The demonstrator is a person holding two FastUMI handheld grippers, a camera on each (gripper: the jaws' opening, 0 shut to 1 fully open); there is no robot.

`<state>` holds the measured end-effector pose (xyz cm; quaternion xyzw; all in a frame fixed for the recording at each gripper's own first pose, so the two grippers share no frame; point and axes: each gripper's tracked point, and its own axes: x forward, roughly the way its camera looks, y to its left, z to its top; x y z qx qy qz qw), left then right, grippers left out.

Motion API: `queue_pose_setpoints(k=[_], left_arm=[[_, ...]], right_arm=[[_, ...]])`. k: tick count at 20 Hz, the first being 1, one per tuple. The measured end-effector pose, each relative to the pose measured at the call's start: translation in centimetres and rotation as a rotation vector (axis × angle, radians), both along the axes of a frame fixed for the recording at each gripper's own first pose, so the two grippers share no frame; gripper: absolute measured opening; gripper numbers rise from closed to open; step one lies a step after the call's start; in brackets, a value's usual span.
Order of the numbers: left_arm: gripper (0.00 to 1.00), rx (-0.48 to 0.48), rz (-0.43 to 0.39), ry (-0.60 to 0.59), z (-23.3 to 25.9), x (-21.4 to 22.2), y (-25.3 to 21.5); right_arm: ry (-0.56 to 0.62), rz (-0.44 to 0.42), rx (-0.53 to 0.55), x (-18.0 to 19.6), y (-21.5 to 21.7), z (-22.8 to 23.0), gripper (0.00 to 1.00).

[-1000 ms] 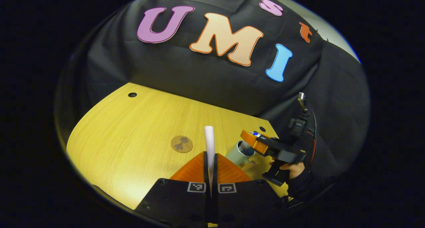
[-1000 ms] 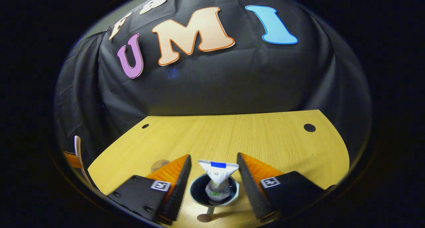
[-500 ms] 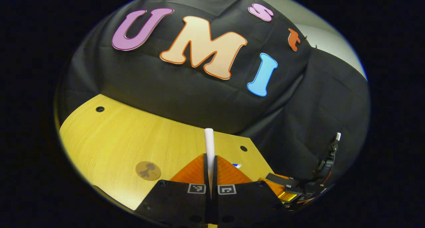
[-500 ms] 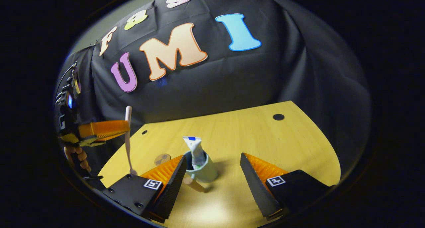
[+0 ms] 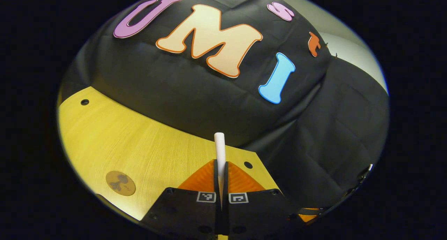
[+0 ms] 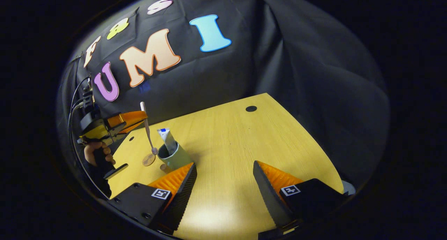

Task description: Put the toothbrush and toothpaste on the desktop into the cup, then pick up the cup and place it on the coaster on the desktop.

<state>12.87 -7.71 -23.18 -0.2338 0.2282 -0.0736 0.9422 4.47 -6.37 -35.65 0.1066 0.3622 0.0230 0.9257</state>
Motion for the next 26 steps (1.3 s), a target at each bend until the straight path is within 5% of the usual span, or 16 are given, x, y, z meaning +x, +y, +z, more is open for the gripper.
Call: queue_pose_setpoints(k=[13, 16, 18, 22, 23, 26], left_arm=[[0.02, 0.203, -0.02, 0.027, -2.7, -5.2, -2.6], [0.1, 0.228, -0.024, 0.062, -3.6, -7.1, -3.1], [0.24, 0.266, -0.028, 0.091, -4.1, -8.3, -3.0], [0.87, 0.365, 0.012, 0.081, -2.4, -10.1, -0.8], [0.94, 0.386, 0.025, 0.067, -1.7, -10.8, 0.0], [0.95, 0.477, 0.06, 0.048, -0.3, -12.4, 3.9]], right_arm=[[0.006, 0.113, 0.051, 1.9, 2.9, -0.2, 0.98], [0.029, 0.154, 0.079, 1.9, 3.9, -0.6, 0.98], [0.041, 0.19, 0.097, 2.1, 4.7, -0.8, 0.98], [0.078, 0.279, 0.131, 2.2, 8.1, -0.4, 0.99], [0.097, 0.306, 0.132, 2.1, 9.3, -0.4, 0.99], [0.17, 0.361, 0.088, 1.6, 11.9, -1.3, 0.99]])
